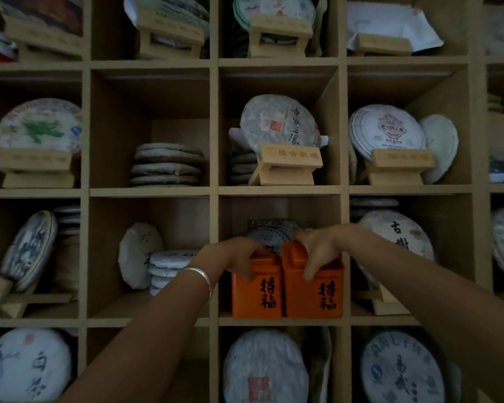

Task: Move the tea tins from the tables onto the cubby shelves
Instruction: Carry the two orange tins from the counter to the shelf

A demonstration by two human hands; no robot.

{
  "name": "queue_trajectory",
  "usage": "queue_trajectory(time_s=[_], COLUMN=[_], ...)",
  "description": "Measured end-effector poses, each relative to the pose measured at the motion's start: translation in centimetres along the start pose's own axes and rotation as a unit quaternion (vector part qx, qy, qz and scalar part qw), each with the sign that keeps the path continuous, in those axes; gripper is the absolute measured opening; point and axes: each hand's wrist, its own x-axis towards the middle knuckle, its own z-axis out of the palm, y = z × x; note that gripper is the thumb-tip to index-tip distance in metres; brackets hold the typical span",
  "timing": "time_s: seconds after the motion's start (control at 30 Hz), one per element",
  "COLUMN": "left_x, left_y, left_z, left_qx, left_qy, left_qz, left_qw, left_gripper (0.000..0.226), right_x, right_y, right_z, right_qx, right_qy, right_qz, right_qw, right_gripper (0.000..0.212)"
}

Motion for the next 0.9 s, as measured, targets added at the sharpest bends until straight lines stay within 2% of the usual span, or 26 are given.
queue_trajectory(time_s=[0.23, 0.4, 0.57, 0.73, 0.8, 0.9], left_x=[0.3, 0.3, 0.2, -0.2, -0.5, -1.0], left_y=[0.3, 0.0, 0.0, -0.2, -0.3, -0.2], left_z=[0.0, 0.2, 0.9, 0.8, 1.0, 1.4], left_qx=[0.006, -0.010, -0.018, -0.064, -0.085, -0.137], left_qy=[0.004, 0.015, 0.039, 0.028, 0.048, 0.091], left_qz=[-0.007, -0.004, 0.001, 0.014, 0.025, 0.035], left_qw=[1.000, 1.000, 0.999, 0.998, 0.995, 0.986], left_gripper=[0.074, 0.071, 0.069, 0.066, 0.062, 0.057], right_x=[2.2, 2.8, 3.2, 2.3, 1.4, 0.1], right_y=[0.8, 1.0, 1.3, 2.1, 2.5, 3.5], right_z=[2.3, 2.3, 3.6, 4.3, 4.7, 5.3], right_qx=[-0.042, 0.068, 0.091, 0.132, 0.127, 0.076], right_qy=[0.006, -0.032, 0.013, 0.106, 0.167, 0.220], right_qz=[0.015, 0.012, -0.008, -0.112, -0.155, -0.159], right_qw=[0.999, 0.997, 0.996, 0.979, 0.965, 0.959], right_gripper=[0.105, 0.080, 0.068, 0.058, 0.064, 0.080])
